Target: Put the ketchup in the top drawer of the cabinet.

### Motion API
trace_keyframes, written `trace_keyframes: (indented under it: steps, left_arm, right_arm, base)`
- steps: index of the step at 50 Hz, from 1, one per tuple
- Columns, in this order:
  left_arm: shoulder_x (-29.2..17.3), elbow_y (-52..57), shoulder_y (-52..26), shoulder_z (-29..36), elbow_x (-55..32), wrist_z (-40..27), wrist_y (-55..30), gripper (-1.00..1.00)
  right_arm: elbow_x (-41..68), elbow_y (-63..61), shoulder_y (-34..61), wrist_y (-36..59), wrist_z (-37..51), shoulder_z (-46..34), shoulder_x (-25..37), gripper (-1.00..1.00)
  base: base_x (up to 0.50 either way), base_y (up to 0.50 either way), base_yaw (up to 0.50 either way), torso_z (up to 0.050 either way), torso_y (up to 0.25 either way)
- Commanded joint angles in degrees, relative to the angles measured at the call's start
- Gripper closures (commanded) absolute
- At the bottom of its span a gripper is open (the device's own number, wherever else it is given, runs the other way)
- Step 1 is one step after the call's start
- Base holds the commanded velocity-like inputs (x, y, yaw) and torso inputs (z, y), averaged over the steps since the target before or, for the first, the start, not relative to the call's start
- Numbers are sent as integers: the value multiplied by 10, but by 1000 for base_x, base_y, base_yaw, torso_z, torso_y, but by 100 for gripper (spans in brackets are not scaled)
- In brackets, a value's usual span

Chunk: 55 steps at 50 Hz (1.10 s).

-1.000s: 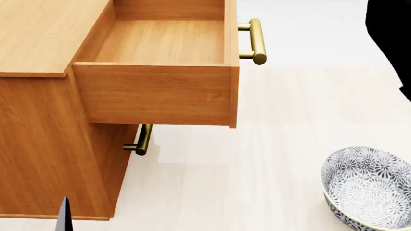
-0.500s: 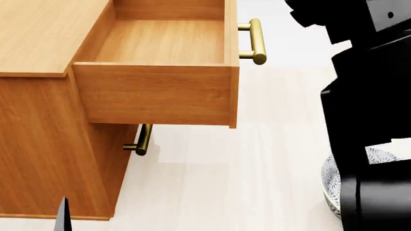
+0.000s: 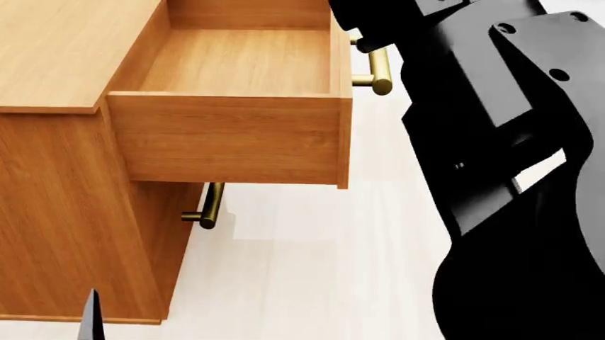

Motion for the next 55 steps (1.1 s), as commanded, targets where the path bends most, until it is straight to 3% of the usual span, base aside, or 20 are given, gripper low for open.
trace_keyframes:
  steps: [1,26,36,55]
  left_arm:
    - [-1,-5,-1,-2,-4,-1,3,-100]
    - [-4,-12,-2,-3,-11,0,10,-100]
    - [-4,-16,-6,-2,-12,-2,9,-100]
    - [-5,-20,-6,0,-14,-2,12,-100]
  right_arm:
    - [63,10,-2,-13,-2,-118,-8,100]
    - [125,10,-28,40,-4,-129,-8,100]
    - [154,15,-29,111,-69,-128,-8,100]
    - [141,15,-38,183,-97,-133,-8,100]
  base:
    - [0,0,0,0,0]
    - [0,0,0,0,0]
    - [0,0,0,0,0]
    - [0,0,0,0,1]
